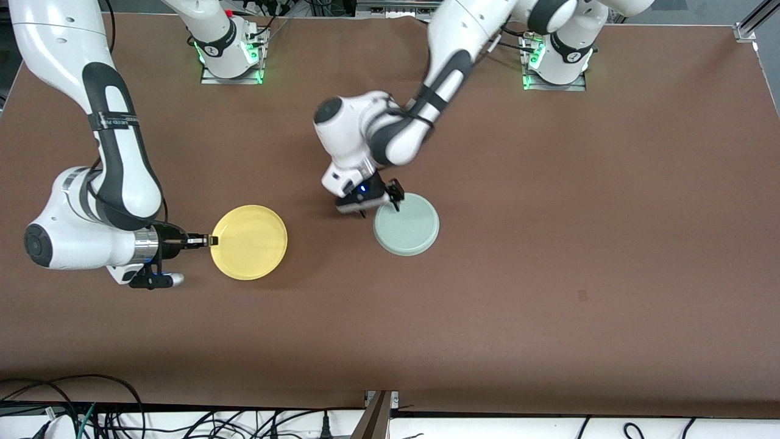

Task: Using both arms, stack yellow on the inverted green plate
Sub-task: 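Lower the inverted green plate onto the table center and open the left gripper, then carry the yellow plate onto the green plate while the left gripper withdraws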

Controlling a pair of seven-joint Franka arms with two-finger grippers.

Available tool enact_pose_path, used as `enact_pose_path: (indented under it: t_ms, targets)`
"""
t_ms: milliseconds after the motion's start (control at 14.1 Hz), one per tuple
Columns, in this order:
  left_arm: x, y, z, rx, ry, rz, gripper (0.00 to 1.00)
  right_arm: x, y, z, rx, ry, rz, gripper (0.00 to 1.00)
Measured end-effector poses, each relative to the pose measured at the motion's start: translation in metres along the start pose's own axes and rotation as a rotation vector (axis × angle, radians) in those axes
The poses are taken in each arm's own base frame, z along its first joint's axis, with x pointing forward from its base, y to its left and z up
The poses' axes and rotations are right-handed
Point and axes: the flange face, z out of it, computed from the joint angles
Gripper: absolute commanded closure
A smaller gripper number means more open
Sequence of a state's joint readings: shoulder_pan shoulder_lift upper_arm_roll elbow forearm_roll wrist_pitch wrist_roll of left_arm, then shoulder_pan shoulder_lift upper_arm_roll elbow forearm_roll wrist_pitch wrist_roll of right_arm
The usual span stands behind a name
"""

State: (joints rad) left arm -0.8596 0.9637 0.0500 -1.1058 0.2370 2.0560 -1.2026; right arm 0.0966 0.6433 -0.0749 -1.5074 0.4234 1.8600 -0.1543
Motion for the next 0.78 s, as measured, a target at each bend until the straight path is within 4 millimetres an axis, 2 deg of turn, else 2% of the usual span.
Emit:
enact_pose_path:
  t_ms: [142, 285, 427, 569, 783]
  targets:
    - [0.084, -0.039, -0.027, -0.083, -0.057, -0.145, 0.0, 0.003, -0.018, 0.012, 0.006, 0.009, 0.023, 1.0]
    - [0.14, -0.077, -0.051, -0.133, -0.073, -0.242, 0.0, 0.005, -0.042, 0.023, -0.003, 0.02, 0.048, 1.0]
    - [0.178, -0.109, -0.066, -0.155, -0.068, -0.31, 0.0, 0.005, -0.075, 0.037, -0.014, 0.039, 0.074, 1.0]
    - [0.211, -0.141, -0.085, -0.189, -0.09, -0.379, 0.0, 0.002, -0.122, 0.06, -0.03, 0.06, 0.098, 1.0]
    - [0.254, -0.213, -0.128, -0.214, -0.212, -0.378, 0.0, -0.011, -0.191, 0.103, -0.052, 0.081, 0.123, 1.0]
